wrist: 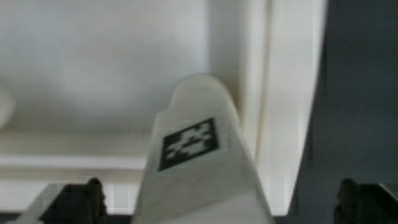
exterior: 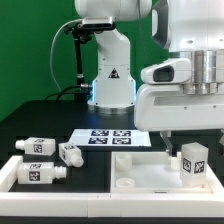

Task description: Assemble one leg

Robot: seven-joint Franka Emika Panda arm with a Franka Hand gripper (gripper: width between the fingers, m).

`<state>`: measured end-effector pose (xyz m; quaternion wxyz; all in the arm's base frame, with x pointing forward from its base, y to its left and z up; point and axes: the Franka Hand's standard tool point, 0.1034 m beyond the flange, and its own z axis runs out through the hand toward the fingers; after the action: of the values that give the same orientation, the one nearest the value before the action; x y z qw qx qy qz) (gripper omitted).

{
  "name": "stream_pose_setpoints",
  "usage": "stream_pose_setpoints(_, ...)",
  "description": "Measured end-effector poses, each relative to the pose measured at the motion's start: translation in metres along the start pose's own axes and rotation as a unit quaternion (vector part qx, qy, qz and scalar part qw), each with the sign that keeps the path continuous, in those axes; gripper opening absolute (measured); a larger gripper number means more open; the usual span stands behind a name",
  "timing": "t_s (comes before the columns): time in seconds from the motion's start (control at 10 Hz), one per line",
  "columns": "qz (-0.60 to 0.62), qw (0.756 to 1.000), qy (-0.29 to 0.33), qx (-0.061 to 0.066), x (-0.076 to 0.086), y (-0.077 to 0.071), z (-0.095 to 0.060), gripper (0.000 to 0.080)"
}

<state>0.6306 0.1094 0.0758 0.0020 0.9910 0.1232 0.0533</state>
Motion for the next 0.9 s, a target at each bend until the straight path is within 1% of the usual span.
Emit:
stream_pose_setpoints(0.1,-0.025,1.000,-0.005,0.000,-0.0002,0.0008,0.0018,0.0649)
stream_pose_setpoints(0.2,-0.023,1.000,-0.004,0.000,0.0002,0.0009,0.0015,0.0627)
stream_pose_setpoints(0.3,-0.012,1.000,-0.004,0.000,0.0000,0.0011,0.0018,0.0627)
stream_pose_setpoints(0.5,0.072,0.997,-0.004,0.002,0.0000,0.0005,0.0020,0.0291)
stream_pose_setpoints(0.6,0.093,0.996,-0.004,0.002,-0.0001,0.0004,0.0020,0.0291)
stream_pose_setpoints(0.7,0.146,0.989,-0.004,0.002,-0.0001,0.0001,0.0021,0.0285)
stream_pose_setpoints(0.8,0.203,0.979,-0.004,0.002,-0.0001,-0.0002,0.0021,0.0285)
stream_pose_setpoints(0.9,0.277,0.961,-0.003,0.002,0.0006,-0.0024,0.0019,0.0285)
